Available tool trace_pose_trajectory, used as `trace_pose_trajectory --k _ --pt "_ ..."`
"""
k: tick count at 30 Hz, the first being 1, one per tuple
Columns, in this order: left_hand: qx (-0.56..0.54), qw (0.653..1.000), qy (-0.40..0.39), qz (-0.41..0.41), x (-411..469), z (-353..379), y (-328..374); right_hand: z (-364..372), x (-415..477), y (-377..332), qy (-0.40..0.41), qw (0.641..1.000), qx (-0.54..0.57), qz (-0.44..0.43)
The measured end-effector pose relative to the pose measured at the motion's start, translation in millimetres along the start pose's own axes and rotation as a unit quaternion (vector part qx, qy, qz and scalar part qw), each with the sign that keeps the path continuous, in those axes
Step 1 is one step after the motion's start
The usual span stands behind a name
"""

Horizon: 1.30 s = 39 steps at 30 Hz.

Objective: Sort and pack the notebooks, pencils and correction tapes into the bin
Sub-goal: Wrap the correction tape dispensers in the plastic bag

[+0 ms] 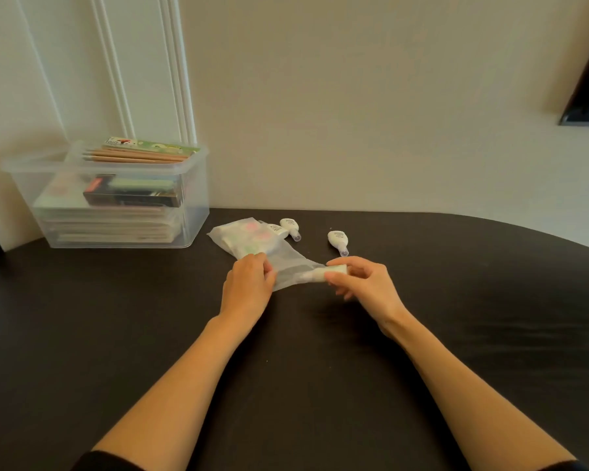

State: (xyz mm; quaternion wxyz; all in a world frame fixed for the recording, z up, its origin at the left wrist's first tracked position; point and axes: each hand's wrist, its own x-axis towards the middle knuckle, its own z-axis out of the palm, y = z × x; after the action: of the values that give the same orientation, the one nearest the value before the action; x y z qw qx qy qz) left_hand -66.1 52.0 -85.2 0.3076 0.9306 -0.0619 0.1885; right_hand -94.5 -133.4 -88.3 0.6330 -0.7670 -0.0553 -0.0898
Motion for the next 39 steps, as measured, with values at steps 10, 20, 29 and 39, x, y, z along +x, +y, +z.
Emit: trace_pose_trajectory --k 10,20,29,39 --pt "-0.029 0.997 0.039 0.056 -12.1 -6.3 4.9 37.3 -6.9 -9.1 0.053 0.994 -0.083 -0.056" --pt "-0.092 0.981 0.025 0.168 -17.2 -19.9 3.8 54.2 0.1 -8.2 0.022 0.979 -0.189 -0.073" --pt "-0.095 0.983 0.095 0.124 -20.1 -29.3 -10.4 81.0 16.6 -18.6 -0.073 0.948 -0.295 -0.090" --pt "-0.155 0.969 0.097 0.163 -16.5 -19.2 -11.0 95.5 28.8 -16.0 0.029 0.885 -0.433 -0.167"
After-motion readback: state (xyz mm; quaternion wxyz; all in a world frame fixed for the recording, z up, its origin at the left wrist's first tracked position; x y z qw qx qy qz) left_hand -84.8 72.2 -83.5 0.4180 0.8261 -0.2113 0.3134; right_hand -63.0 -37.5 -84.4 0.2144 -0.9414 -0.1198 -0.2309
